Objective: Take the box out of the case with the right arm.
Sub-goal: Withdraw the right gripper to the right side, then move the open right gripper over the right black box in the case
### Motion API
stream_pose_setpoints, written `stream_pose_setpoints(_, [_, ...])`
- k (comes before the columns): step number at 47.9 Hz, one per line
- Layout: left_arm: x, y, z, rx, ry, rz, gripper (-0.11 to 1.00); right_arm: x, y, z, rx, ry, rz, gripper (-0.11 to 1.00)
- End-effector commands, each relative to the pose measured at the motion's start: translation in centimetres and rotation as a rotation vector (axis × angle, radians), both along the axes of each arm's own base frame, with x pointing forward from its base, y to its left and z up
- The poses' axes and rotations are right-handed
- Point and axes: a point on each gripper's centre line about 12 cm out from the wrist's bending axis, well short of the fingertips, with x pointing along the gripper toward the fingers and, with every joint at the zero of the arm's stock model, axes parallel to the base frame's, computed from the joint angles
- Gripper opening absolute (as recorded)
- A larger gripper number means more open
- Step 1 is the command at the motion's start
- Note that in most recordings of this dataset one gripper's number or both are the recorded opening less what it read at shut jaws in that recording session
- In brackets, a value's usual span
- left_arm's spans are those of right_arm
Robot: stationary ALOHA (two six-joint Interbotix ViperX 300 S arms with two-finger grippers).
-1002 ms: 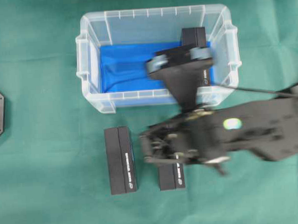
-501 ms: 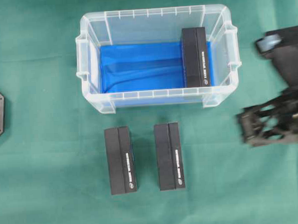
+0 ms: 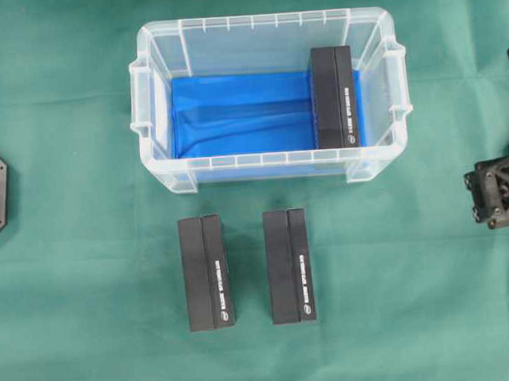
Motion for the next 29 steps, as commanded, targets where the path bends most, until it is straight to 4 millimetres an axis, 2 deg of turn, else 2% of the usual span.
stream_pose_setpoints(1, [0.2,0.0,0.3,0.002,-0.009,-0.004,0.0,-0.1,-0.2,0.6,-0.005,-0.03,0.002,0.87])
stream_pose_setpoints(11, [0.3,0.0,0.3,0.001,-0.008,-0.003,0.0,0.0,-2.6,0.7,-0.057,-0.046,-0.028,0.87])
stream_pose_setpoints(29, [0.3,0.0,0.3,0.002,-0.011,-0.004,0.0,-0.4,-11.1,0.6,-0.105,-0.054,-0.03,0.87])
